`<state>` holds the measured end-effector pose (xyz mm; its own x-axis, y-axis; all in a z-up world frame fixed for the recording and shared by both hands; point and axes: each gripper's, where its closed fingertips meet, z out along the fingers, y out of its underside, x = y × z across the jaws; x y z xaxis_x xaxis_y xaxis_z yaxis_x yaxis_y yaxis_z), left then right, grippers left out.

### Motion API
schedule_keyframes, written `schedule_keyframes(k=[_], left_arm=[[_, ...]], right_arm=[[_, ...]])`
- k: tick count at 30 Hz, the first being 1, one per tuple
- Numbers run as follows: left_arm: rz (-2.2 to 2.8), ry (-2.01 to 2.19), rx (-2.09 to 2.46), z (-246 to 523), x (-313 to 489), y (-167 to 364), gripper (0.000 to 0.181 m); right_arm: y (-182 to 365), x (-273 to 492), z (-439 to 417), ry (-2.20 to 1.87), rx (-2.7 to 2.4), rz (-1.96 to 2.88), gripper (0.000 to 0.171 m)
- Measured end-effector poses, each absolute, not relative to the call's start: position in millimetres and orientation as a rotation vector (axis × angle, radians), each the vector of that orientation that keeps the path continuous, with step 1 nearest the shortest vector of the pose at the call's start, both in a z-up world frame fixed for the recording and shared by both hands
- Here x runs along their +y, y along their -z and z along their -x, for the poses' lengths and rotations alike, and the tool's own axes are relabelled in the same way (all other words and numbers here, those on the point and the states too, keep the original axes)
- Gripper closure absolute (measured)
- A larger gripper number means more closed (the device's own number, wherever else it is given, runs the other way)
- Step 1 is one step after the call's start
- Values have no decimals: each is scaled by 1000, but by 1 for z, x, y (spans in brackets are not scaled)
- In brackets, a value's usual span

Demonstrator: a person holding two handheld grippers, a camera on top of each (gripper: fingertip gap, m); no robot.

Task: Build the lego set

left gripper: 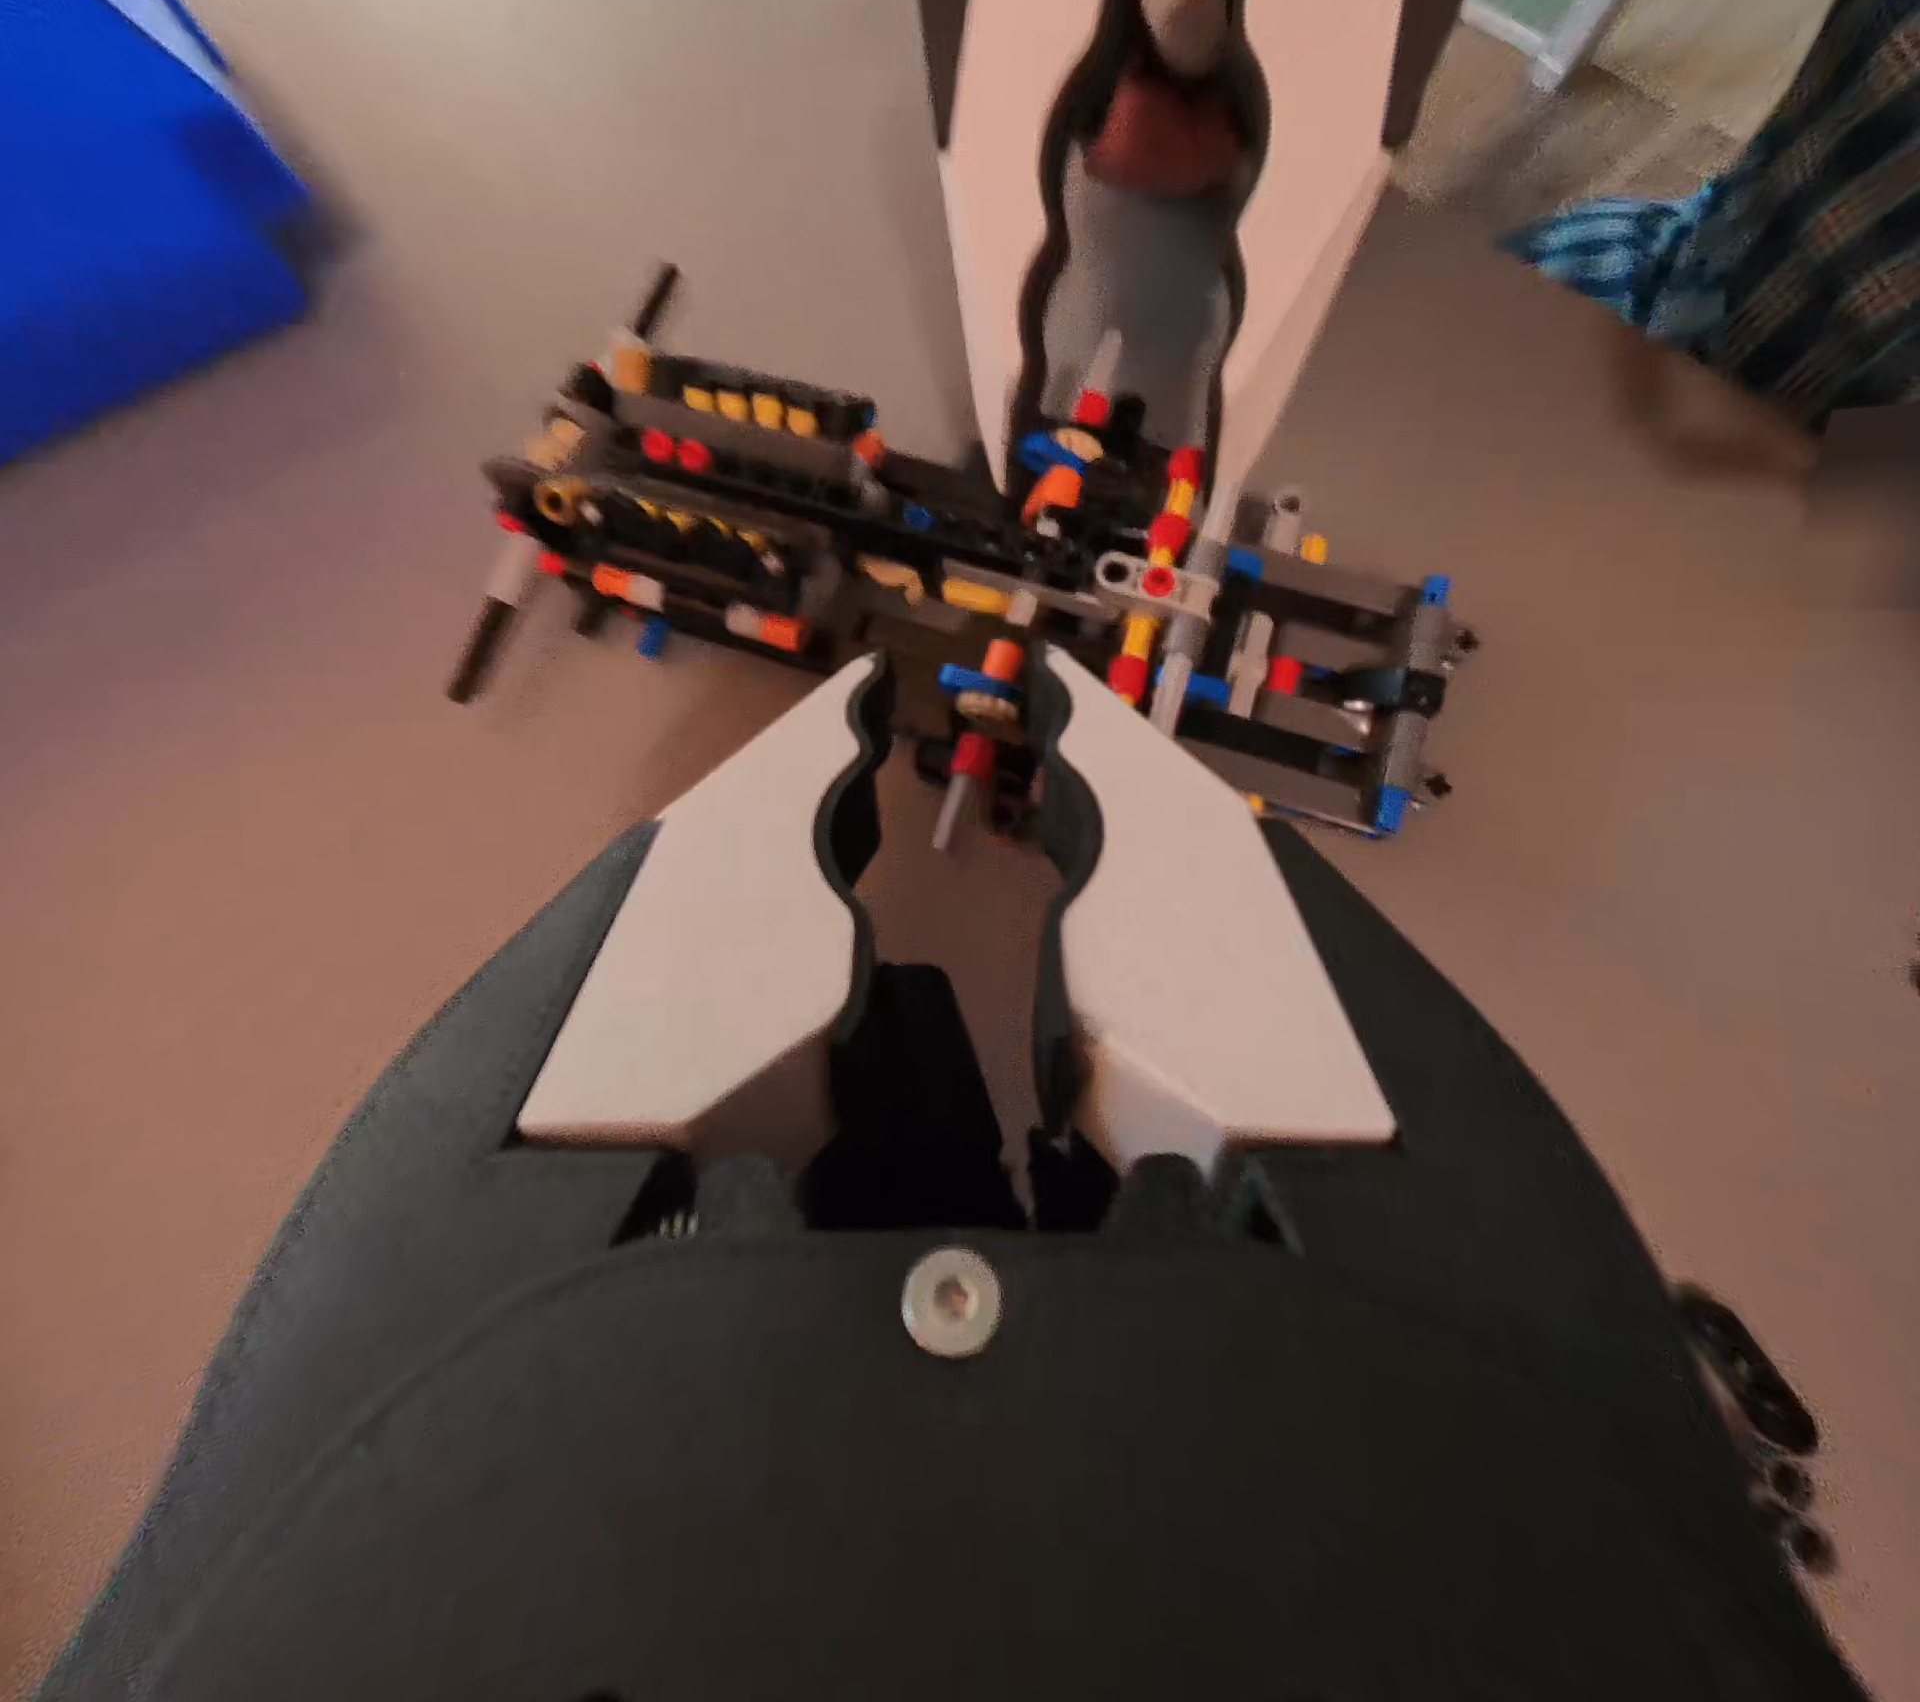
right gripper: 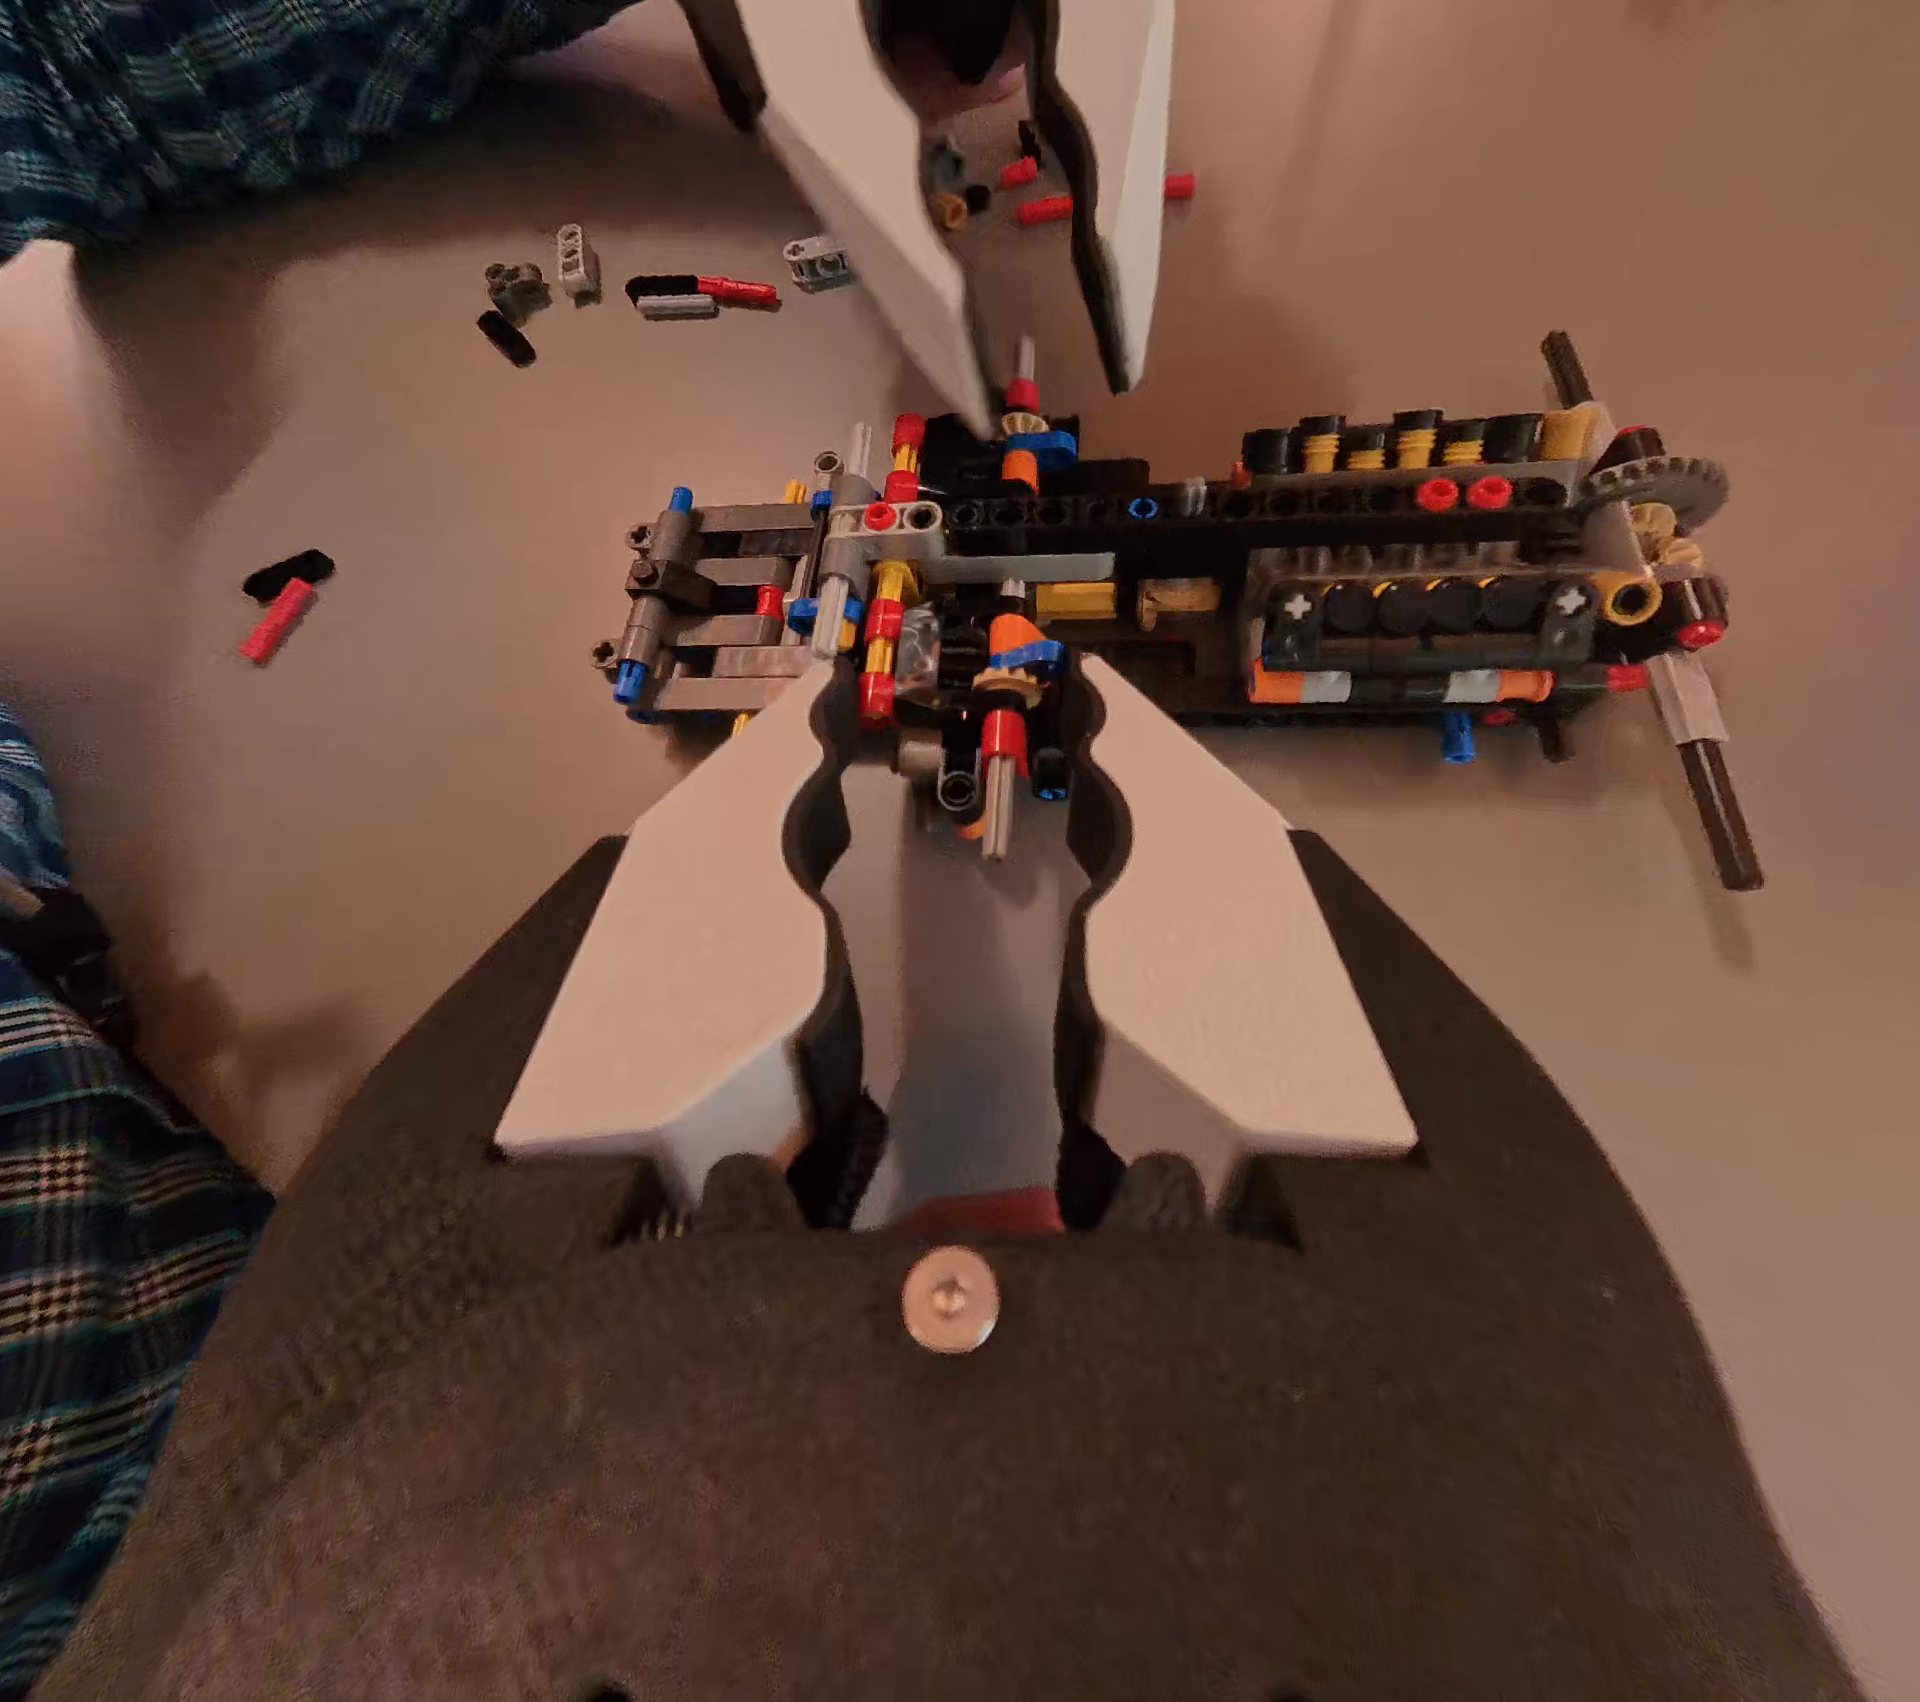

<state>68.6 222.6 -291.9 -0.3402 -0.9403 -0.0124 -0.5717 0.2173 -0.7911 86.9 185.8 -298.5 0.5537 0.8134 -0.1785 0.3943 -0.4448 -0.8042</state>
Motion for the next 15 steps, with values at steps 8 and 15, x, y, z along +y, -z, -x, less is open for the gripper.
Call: schedule_keyframes(k=[8,15], left_arm=[[1491,1037,2010,-65,218,297,150],[1502,1050,2047,-63,209,302,148]], right_arm=[[292,186,-91,-907,-851,2094,153],[295,187,-86,-919,-771,2156,157]])
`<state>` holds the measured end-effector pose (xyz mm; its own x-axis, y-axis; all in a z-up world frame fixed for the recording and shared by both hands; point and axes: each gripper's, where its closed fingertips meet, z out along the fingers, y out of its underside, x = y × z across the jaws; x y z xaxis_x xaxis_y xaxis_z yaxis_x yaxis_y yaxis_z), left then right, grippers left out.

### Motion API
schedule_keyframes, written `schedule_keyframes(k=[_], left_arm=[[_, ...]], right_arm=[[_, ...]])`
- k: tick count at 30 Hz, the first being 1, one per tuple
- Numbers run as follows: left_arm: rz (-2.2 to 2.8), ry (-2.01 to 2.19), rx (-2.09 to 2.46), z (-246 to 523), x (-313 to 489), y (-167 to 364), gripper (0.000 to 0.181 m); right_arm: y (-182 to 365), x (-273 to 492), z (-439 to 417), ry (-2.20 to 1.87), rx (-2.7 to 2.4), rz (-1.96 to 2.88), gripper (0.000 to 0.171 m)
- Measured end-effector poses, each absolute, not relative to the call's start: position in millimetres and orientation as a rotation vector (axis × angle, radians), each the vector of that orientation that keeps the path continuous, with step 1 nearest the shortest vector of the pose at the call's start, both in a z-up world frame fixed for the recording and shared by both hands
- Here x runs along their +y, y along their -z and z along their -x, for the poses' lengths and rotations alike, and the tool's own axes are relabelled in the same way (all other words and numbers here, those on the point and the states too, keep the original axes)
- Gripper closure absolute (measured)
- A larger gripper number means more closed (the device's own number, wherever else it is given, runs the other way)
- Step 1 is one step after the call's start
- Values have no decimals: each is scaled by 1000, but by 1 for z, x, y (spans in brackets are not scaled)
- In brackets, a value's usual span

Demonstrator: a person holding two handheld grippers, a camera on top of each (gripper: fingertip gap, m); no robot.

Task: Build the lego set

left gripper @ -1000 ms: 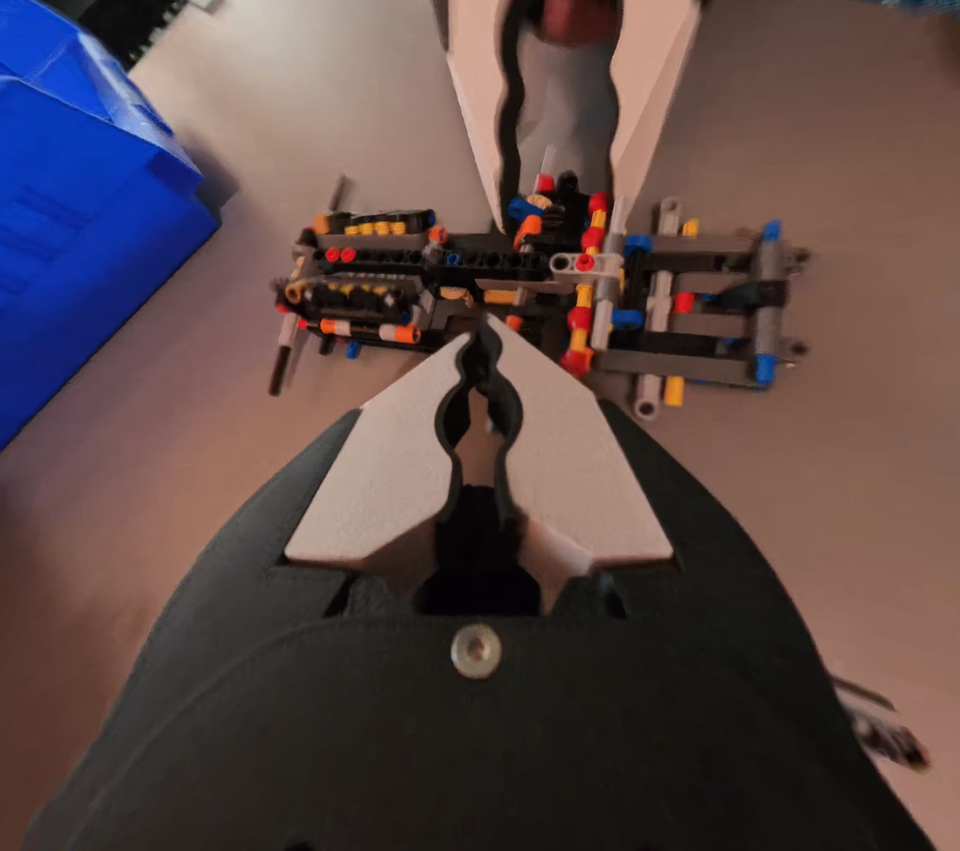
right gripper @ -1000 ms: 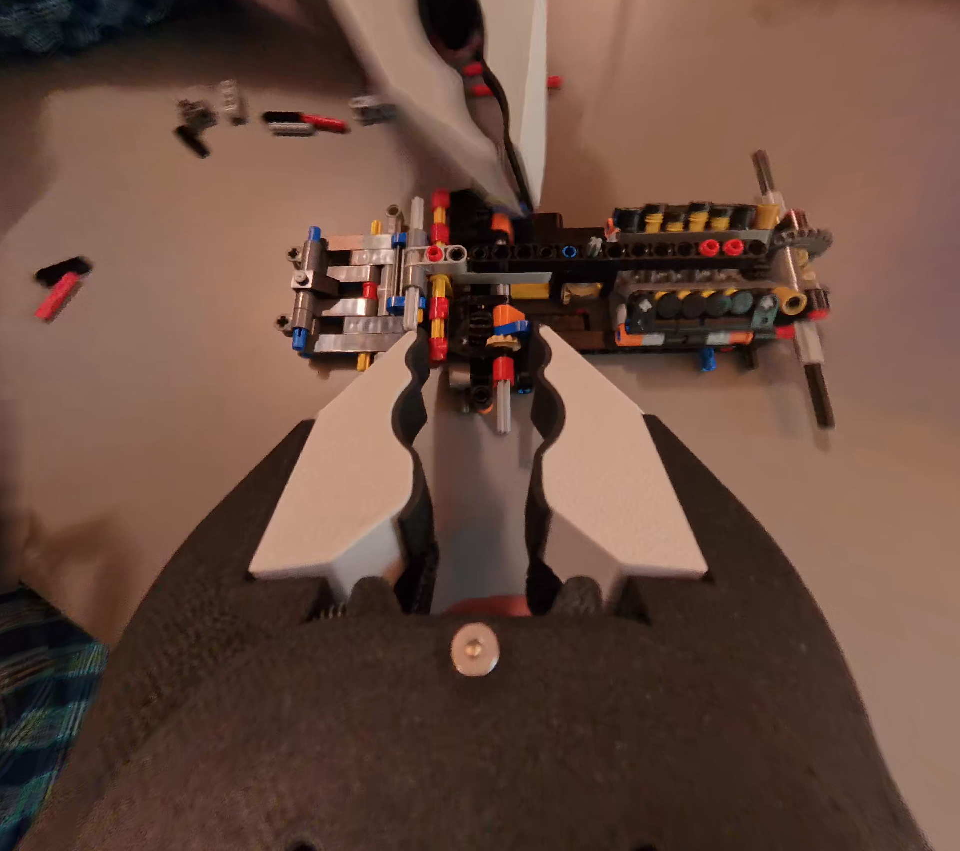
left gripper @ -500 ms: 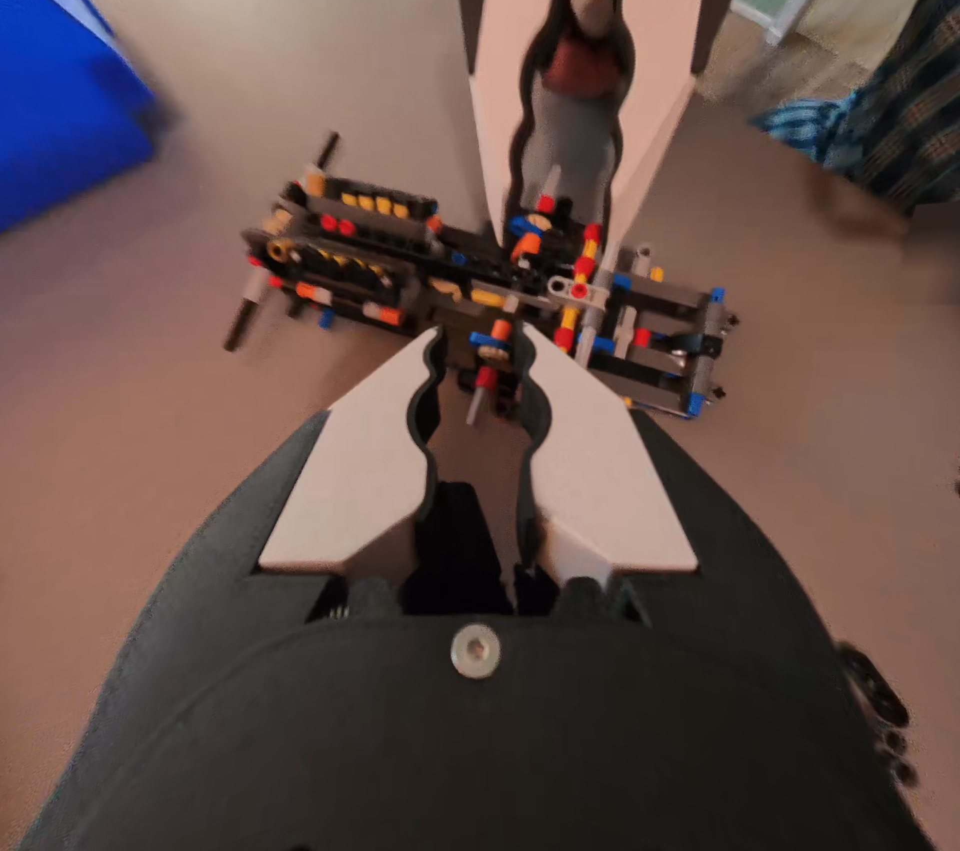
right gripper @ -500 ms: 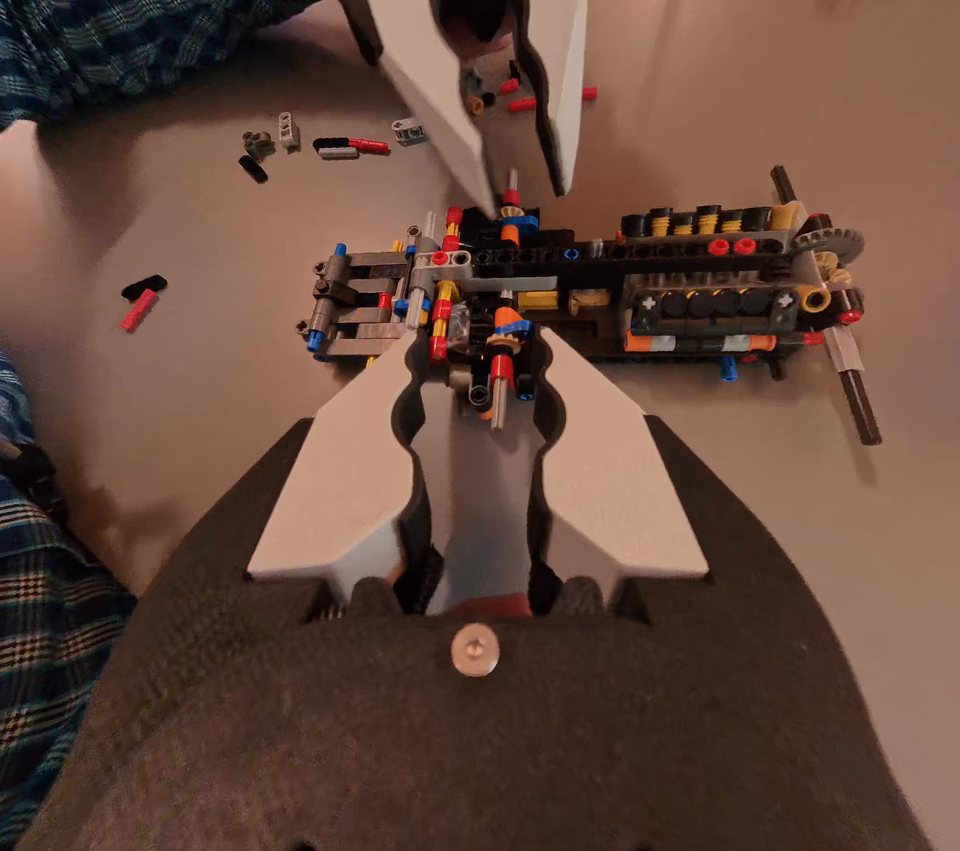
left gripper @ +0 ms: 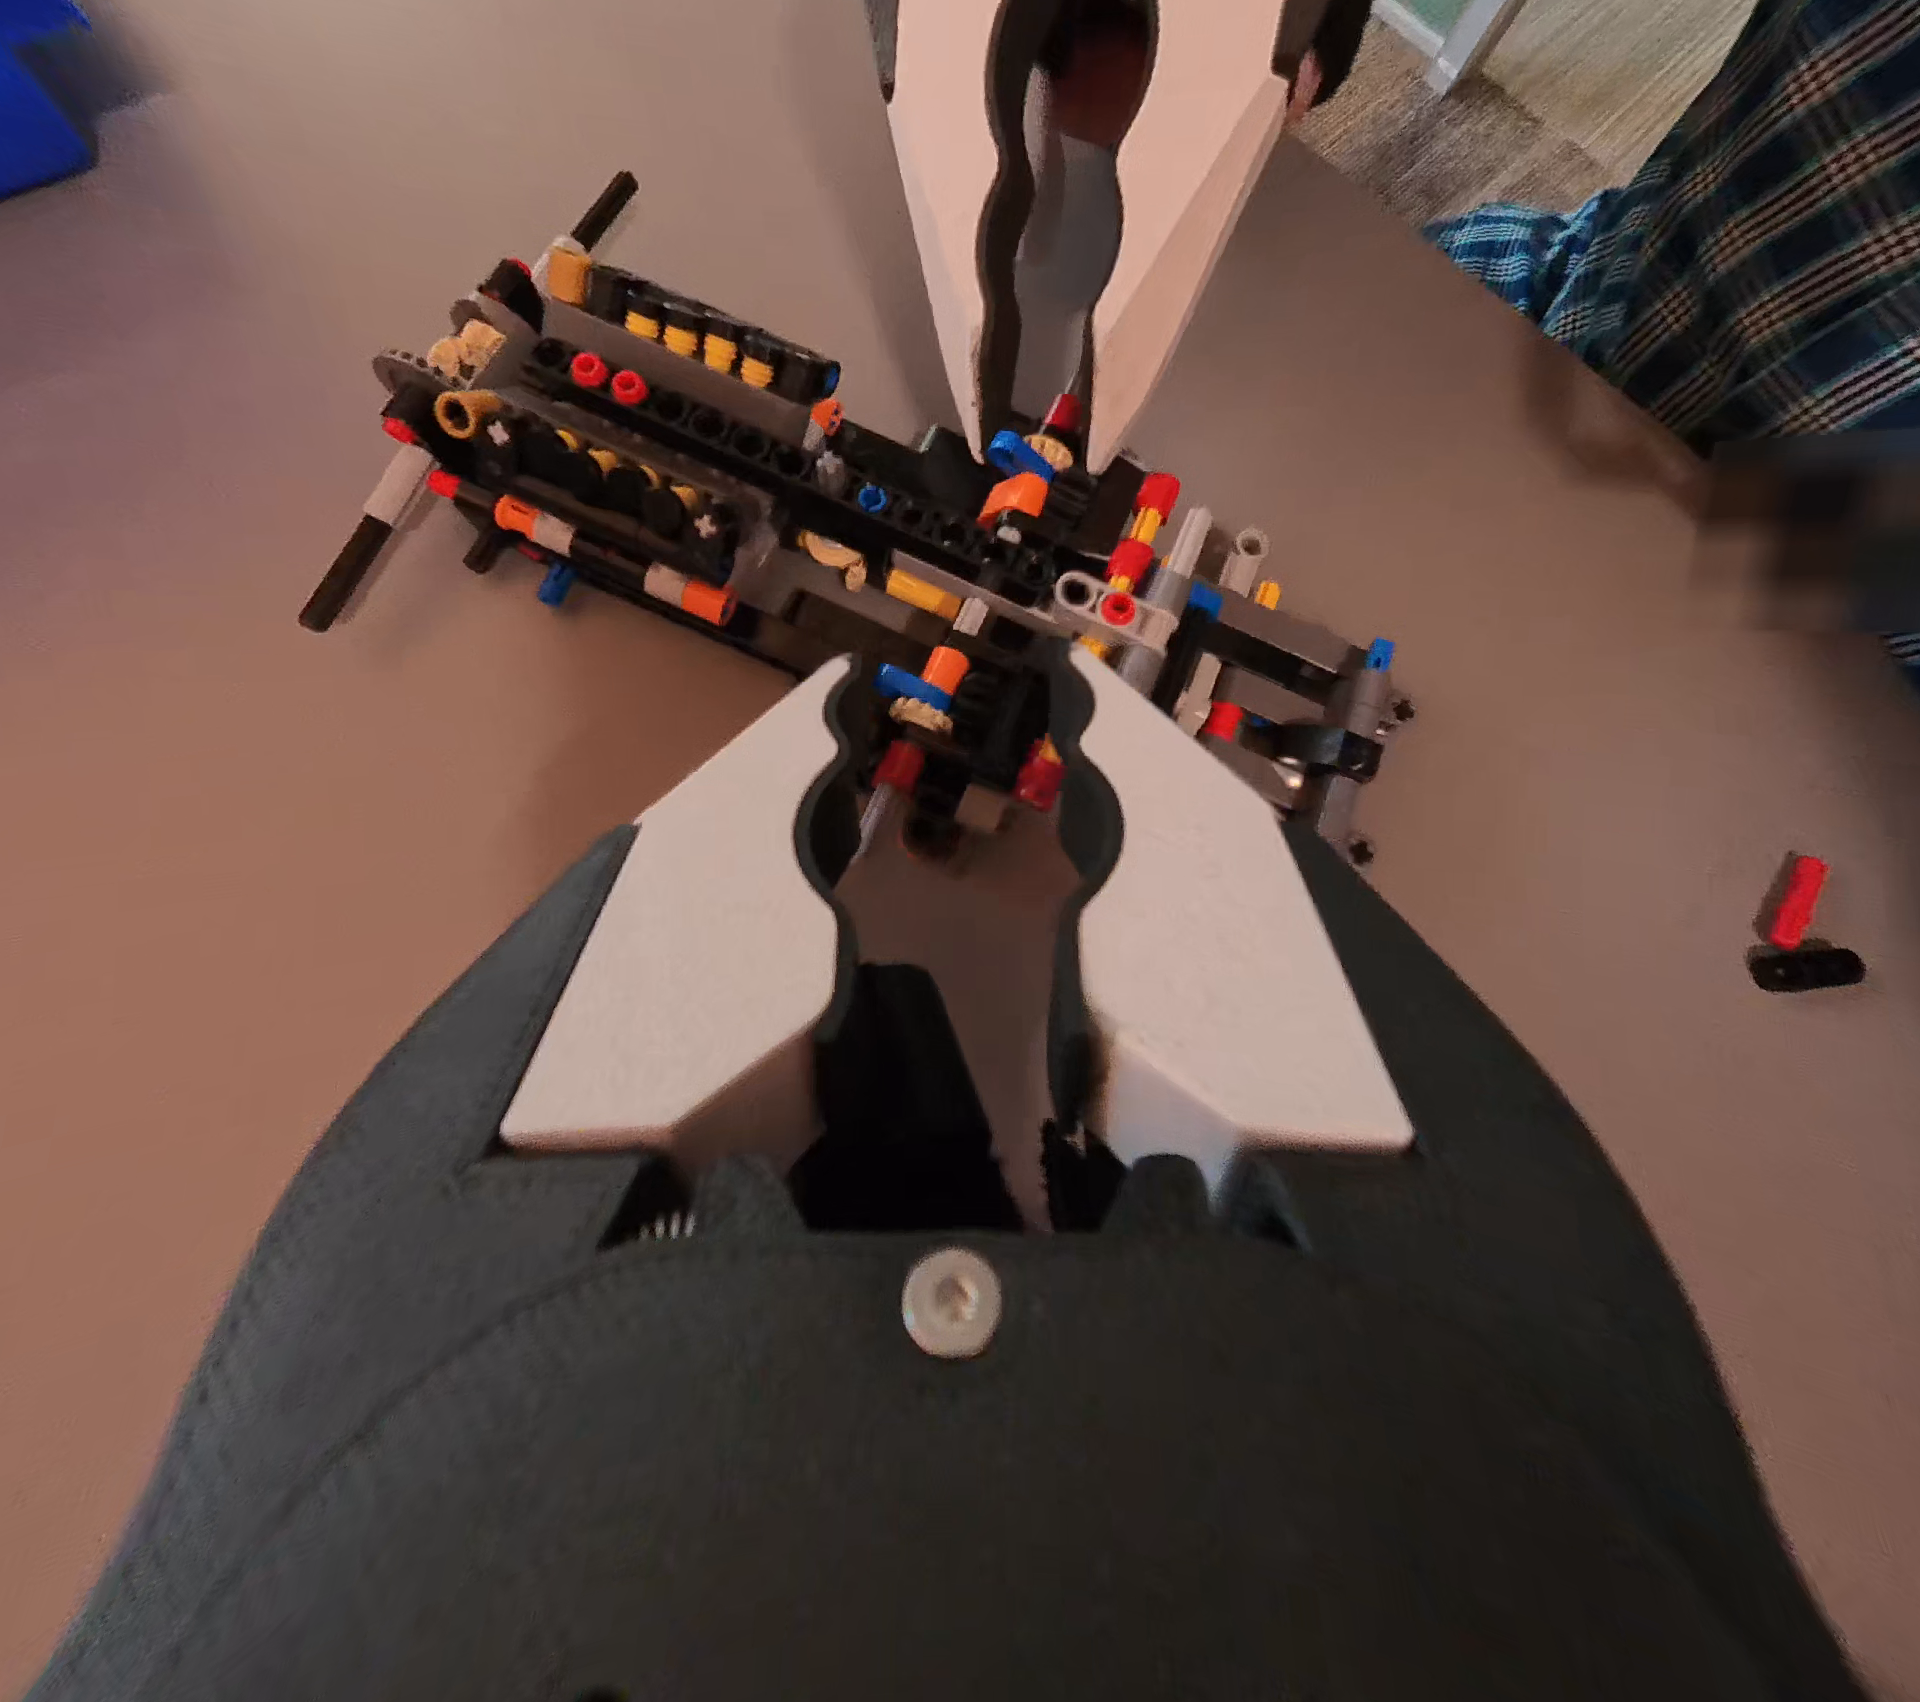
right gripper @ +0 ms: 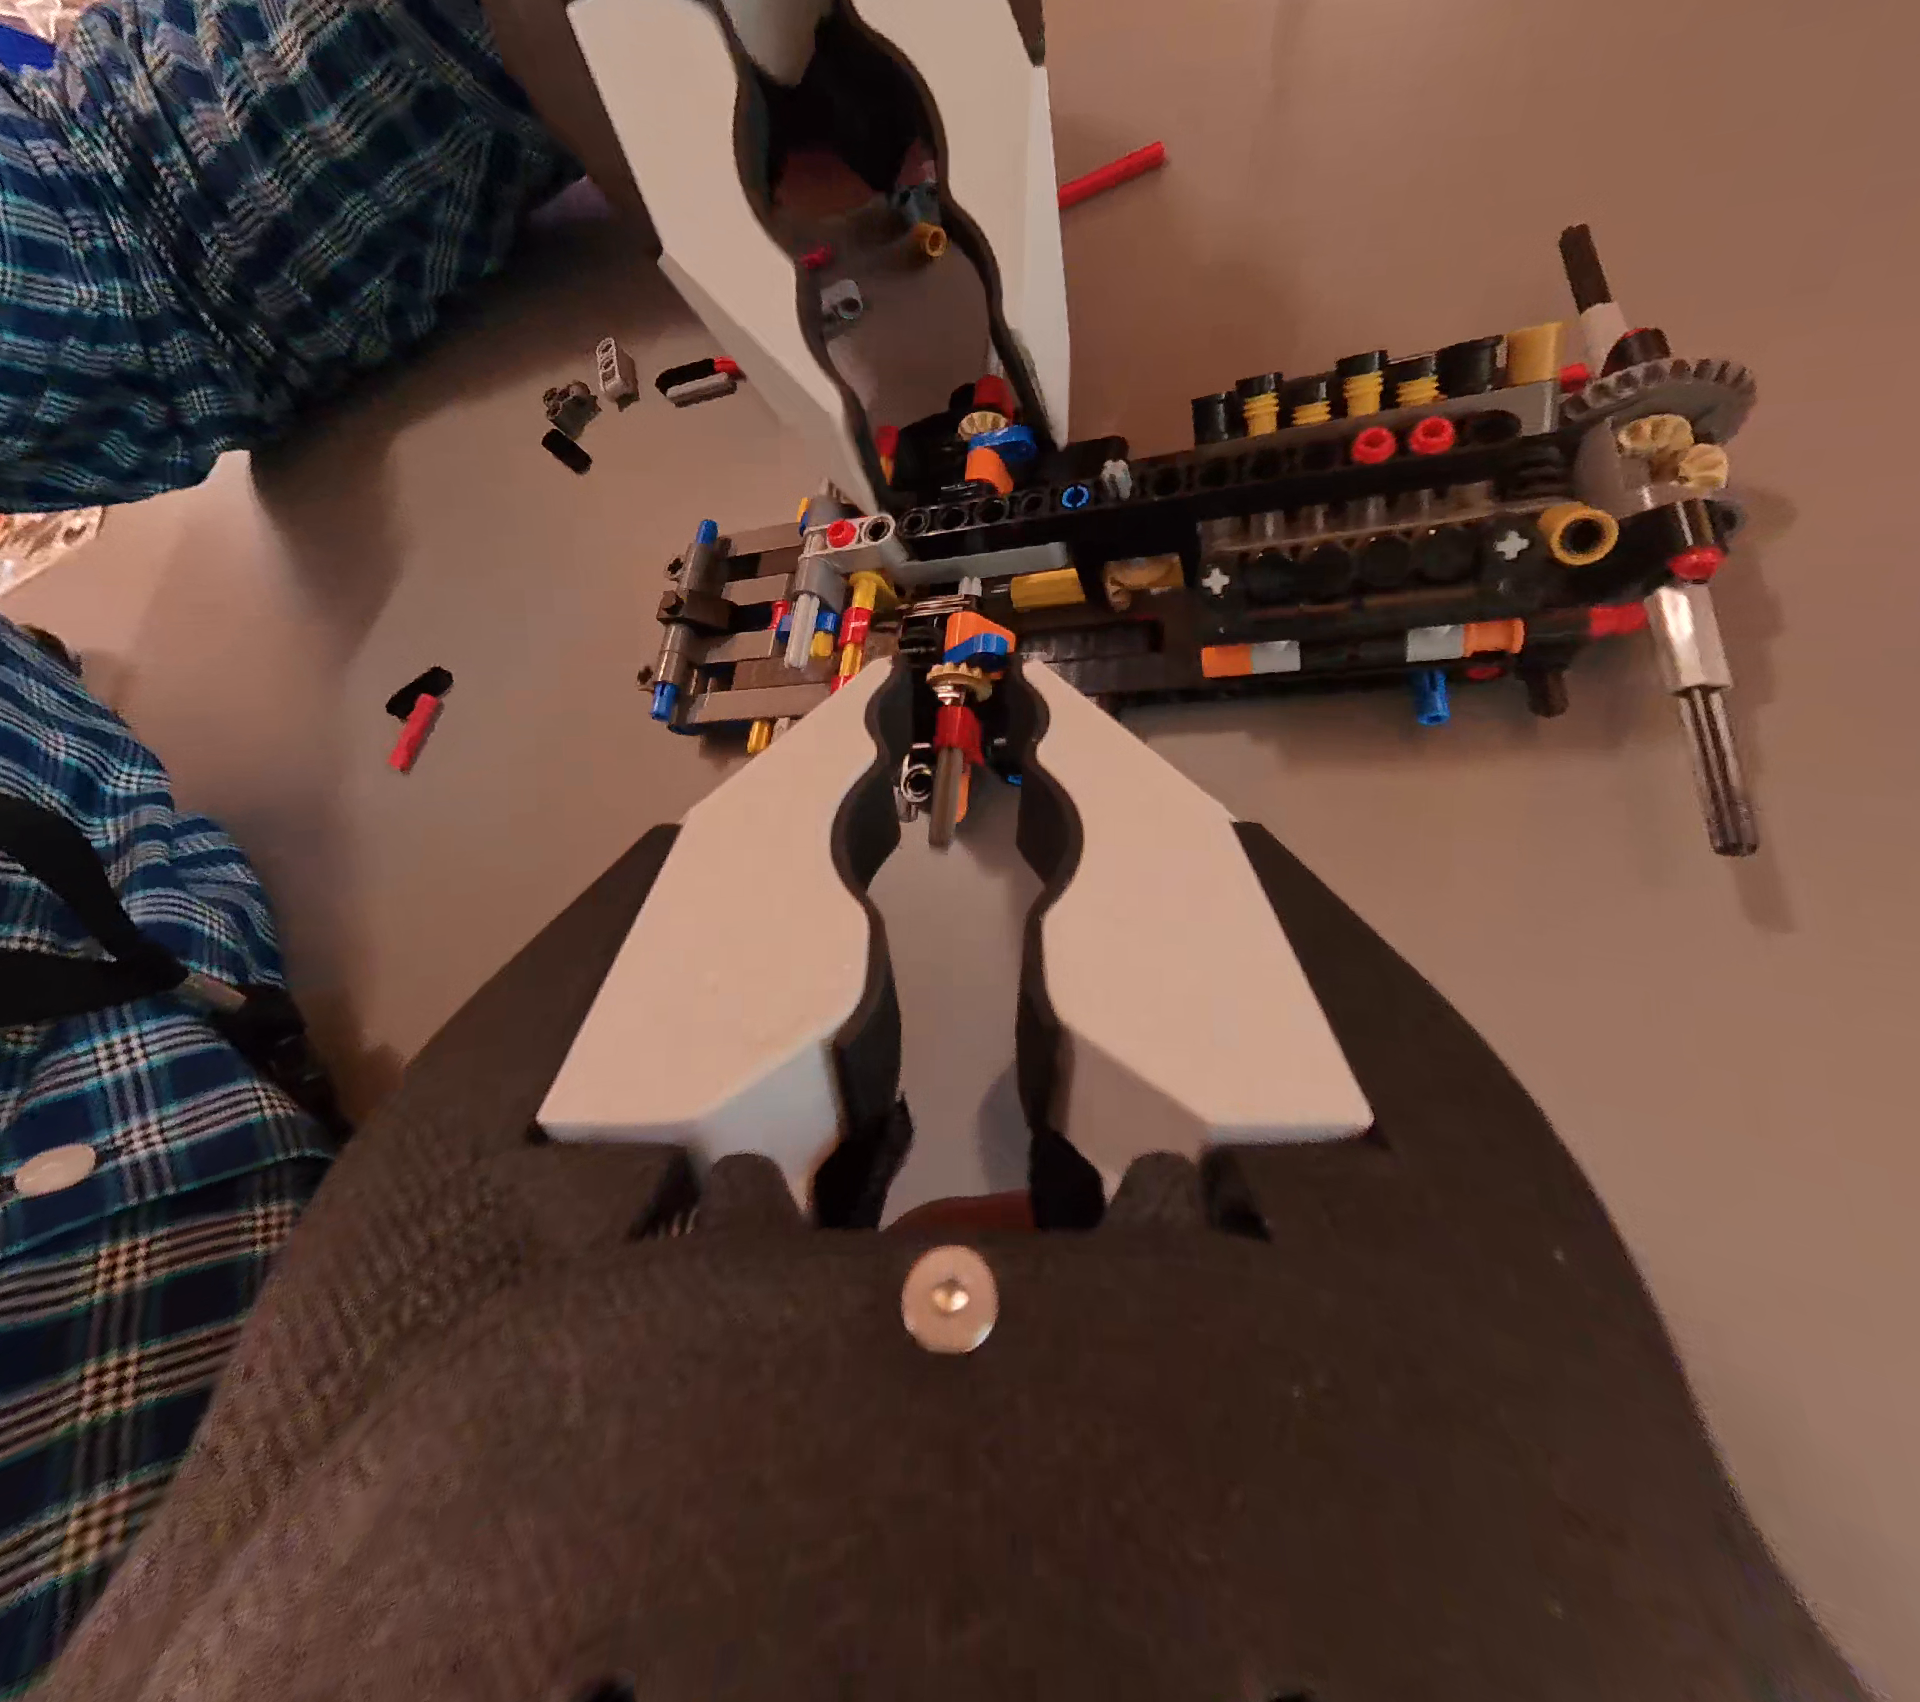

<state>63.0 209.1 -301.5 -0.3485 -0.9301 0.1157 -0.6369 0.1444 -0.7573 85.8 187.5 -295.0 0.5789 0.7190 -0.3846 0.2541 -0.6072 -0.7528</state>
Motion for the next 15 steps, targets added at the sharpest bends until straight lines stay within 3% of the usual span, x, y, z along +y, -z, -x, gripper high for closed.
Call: schedule_keyframes(k=[2,15], left_arm=[[1497,1044,2044,-64,209,302,148],[1477,938,1968,-65,210,302,150]], right_arm=[[294,188,-83,-945,-733,2170,151],[295,191,-80,-711,-784,2109,156]])
